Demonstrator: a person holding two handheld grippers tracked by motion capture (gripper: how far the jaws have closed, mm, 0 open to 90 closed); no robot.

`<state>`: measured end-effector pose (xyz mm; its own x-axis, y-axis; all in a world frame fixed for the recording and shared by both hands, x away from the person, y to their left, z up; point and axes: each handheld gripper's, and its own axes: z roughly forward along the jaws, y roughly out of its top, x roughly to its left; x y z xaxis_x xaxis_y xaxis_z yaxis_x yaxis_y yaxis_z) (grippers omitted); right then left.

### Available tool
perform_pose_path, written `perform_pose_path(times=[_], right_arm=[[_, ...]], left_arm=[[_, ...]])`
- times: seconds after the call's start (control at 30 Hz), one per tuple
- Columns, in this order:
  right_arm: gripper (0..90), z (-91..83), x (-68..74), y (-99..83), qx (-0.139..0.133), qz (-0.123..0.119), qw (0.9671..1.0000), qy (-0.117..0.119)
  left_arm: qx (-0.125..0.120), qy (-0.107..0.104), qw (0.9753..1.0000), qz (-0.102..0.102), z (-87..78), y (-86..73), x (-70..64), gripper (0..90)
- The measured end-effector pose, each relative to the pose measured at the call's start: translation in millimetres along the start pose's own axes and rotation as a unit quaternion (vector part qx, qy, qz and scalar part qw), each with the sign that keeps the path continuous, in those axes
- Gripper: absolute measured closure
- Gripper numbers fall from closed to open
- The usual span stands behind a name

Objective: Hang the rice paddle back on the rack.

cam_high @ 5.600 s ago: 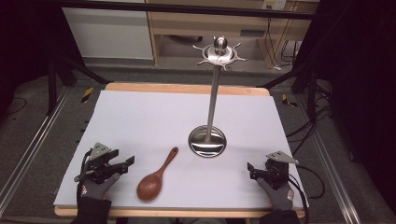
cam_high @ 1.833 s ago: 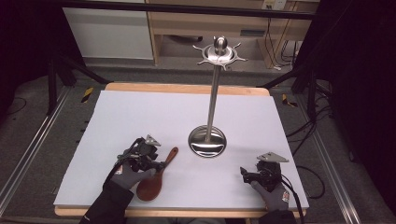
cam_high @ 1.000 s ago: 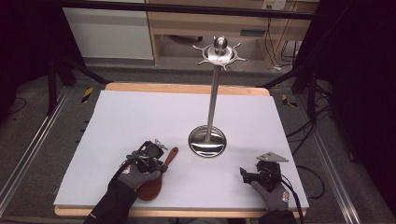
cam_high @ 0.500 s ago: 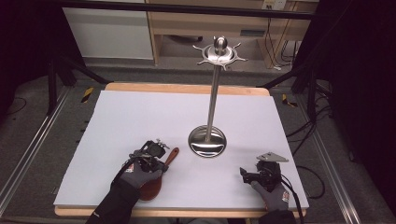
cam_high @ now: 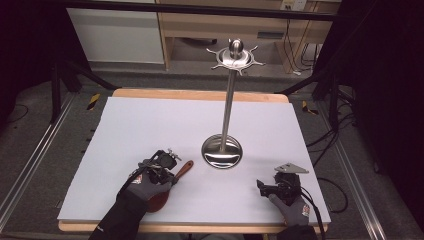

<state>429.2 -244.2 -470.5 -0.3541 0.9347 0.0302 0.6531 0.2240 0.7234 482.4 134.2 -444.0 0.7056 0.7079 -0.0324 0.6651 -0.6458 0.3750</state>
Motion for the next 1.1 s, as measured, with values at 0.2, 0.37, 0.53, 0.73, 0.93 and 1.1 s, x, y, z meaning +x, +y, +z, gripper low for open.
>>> perform_pose_path(times=[0.2,0.37,0.53,0.73,0.93,1.1], right_arm=[[12.4,-0.2,-0.3,0.1,0.000,-0.001,1.0000,0.001],[12.4,0.1,-1.0,0.2,0.000,-0.002,1.0000,0.000],[12.4,-0.7,-0.3,0.7,0.002,0.002,1.0000,0.004],[12.0,-0.8,-0.9,1.0,0.001,0.000,1.0000,0.002],[12.0,0.0,-1.1,1.1,0.004,0.002,1.0000,0.003],[12.0,-0.2,-1.6,1.2,0.003,0.003,1.0000,0.004]], left_arm=[[0.018,0.004,0.9998,0.013,4.3,6.2,-2.0,73.2],[0.025,0.004,0.9996,0.012,6.8,7.3,-2.7,74.8],[0.034,0.000,0.9994,0.009,7.7,9.2,-1.3,74.4],[0.041,-0.011,0.9991,-0.004,8.3,11.5,1.9,75.4],[0.049,0.001,0.9988,0.001,8.2,13.7,-1.2,78.3],[0.040,0.000,0.9992,0.004,7.2,11.7,0.0,78.3]])
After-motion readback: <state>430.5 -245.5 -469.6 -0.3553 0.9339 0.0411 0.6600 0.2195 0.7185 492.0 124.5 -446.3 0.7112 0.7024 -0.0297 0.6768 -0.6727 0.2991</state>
